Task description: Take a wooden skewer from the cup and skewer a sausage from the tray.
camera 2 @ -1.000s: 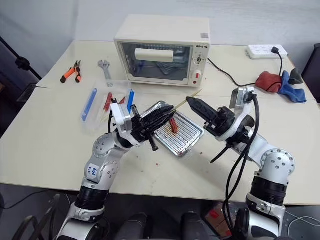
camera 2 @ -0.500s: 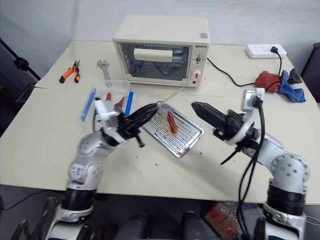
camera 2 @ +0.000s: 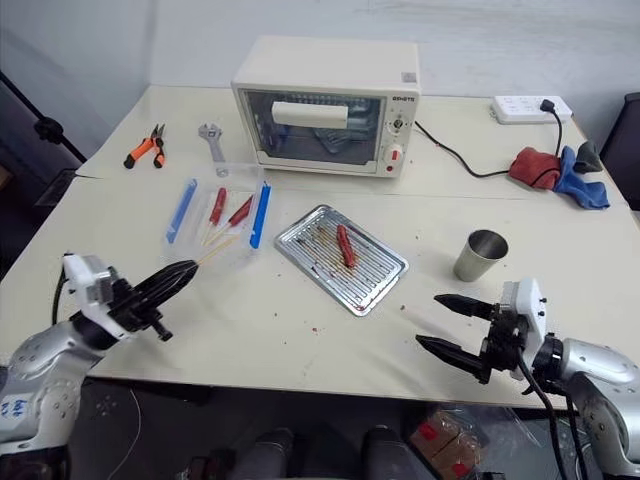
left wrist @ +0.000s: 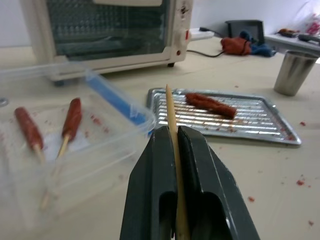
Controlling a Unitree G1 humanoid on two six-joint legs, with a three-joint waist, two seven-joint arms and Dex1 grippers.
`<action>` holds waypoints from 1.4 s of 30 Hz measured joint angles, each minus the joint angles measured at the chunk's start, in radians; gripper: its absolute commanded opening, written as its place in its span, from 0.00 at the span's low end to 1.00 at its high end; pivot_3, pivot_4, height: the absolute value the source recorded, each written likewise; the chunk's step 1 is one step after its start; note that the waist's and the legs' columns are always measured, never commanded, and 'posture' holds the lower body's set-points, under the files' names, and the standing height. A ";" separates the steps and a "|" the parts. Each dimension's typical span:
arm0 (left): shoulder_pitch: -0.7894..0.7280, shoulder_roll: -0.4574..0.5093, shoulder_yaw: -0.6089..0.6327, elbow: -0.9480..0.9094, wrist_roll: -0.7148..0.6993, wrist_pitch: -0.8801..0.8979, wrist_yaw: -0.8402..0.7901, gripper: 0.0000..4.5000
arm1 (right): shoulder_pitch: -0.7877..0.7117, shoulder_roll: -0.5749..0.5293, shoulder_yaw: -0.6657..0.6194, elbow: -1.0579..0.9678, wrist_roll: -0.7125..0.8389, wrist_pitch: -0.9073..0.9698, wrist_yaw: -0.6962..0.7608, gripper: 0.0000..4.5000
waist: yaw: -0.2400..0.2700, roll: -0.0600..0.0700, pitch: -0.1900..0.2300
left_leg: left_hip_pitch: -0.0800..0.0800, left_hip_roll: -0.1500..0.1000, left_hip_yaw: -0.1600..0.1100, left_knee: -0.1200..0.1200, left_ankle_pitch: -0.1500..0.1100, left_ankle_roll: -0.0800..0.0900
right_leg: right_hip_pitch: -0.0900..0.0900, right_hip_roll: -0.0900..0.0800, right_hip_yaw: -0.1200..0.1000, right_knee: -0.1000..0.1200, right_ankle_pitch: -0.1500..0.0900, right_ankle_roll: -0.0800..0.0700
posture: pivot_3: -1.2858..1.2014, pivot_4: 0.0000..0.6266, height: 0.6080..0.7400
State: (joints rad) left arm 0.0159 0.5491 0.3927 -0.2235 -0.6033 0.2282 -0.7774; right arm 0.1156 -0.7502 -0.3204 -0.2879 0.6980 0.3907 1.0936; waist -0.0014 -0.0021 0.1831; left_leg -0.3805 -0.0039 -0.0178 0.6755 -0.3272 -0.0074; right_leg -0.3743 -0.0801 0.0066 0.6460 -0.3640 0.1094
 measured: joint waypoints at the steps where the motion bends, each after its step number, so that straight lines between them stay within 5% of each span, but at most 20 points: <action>1: 0.000 0.000 0.003 0.001 0.000 0.000 0.002 0.00 | -0.028 0.001 0.011 0.000 -0.003 0.011 -0.015 1.00 | 0.000 0.000 0.000 | 0.000 0.000 0.000 0.000 0.000 0.000 | 0.000 0.000 0.000 0.000 0.000 0.000 | 0.52 0.24 1.00; 10: -0.068 -0.029 -0.044 0.002 0.004 0.002 0.037 0.00 | -0.431 0.056 0.288 -0.049 -0.054 0.285 -0.255 1.00 | -0.003 0.000 0.000 | 0.001 0.000 0.000 -0.008 0.002 -0.003 | -0.003 0.000 -0.001 -0.002 0.000 0.000 | 0.52 0.24 1.00; 18: -0.078 -0.040 -0.061 -0.003 0.005 0.002 0.055 0.00 | -0.687 0.217 0.465 0.142 -0.243 0.335 -0.429 1.00 | -0.006 0.000 0.000 | 0.001 0.000 0.001 -0.008 0.002 -0.003 | -0.003 0.000 -0.001 -0.002 0.000 0.000 | 0.52 0.24 1.00; 32: -0.052 -0.056 -0.078 -0.042 0.006 0.002 0.066 0.00 | -0.782 0.372 0.578 0.374 -0.493 0.268 -0.535 1.00 | -0.027 0.000 0.000 | 0.000 0.000 0.001 -0.009 0.002 -0.004 | -0.004 0.000 -0.001 0.001 0.000 0.000 | 0.52 0.24 1.00; 35: -0.053 -0.056 -0.080 -0.042 0.006 0.002 0.066 0.00 | -0.783 0.392 0.583 0.395 -0.513 0.254 -0.538 0.89 | -0.031 0.000 0.000 | 0.000 0.000 0.001 -0.009 0.002 -0.004 | -0.005 0.000 -0.001 0.003 0.000 0.000 | 0.52 0.24 1.00; 41: -0.054 -0.057 -0.080 -0.041 0.007 0.001 0.063 0.00 | -0.783 0.392 0.583 0.404 -0.522 0.243 -0.518 0.47 | -0.029 0.000 0.000 | 0.000 0.000 0.001 -0.009 0.002 -0.004 | -0.005 0.000 -0.001 0.004 0.000 0.000 | 0.52 0.24 1.00; 42: -0.055 -0.058 -0.081 -0.040 0.008 0.000 0.063 0.00 | -0.781 0.388 0.583 0.400 -0.522 0.243 -0.511 0.47 | -0.029 0.000 0.000 | 0.000 0.000 0.001 -0.009 0.002 -0.004 | -0.005 0.000 -0.001 0.004 0.000 0.000 | 0.52 0.24 1.00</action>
State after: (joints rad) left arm -0.0391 0.4911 0.3114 -0.2636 -0.5949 0.2279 -0.7146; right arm -0.6656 -0.3621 0.2622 0.1120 0.1760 0.6340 0.5829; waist -0.0306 -0.0025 0.1827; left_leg -0.3801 -0.0042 -0.0170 0.6667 -0.3251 -0.0113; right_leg -0.3790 -0.0800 0.0058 0.6499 -0.3640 0.1092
